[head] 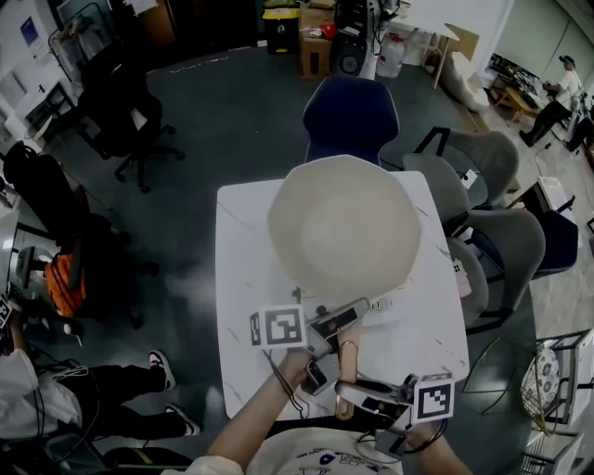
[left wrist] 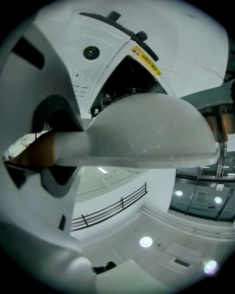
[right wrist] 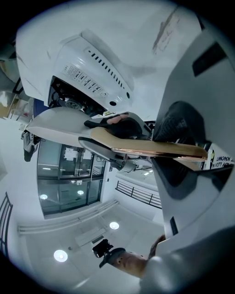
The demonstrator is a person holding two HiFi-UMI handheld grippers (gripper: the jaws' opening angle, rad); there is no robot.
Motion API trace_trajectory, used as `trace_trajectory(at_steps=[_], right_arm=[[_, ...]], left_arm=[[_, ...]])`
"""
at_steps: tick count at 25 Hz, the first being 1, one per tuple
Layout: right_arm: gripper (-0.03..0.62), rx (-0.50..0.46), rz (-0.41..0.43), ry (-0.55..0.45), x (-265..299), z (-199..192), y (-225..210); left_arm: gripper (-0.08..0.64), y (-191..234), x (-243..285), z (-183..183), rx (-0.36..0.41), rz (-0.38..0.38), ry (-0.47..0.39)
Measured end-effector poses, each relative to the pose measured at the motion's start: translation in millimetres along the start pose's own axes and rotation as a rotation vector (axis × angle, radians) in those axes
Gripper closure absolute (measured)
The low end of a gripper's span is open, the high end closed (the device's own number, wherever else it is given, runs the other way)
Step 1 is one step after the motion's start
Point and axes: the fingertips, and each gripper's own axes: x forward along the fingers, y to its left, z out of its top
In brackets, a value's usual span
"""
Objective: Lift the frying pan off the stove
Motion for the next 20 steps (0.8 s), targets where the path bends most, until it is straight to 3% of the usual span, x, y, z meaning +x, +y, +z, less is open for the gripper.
trace_trajectory(at_steps=[20], right_arm=[[0.471,-0.048,0.021,0.127,20.9,-19.1,19.2]], left_arm=[[0.407,-8.1,-43.3,9.4,-0.006,0.01,-0.095]])
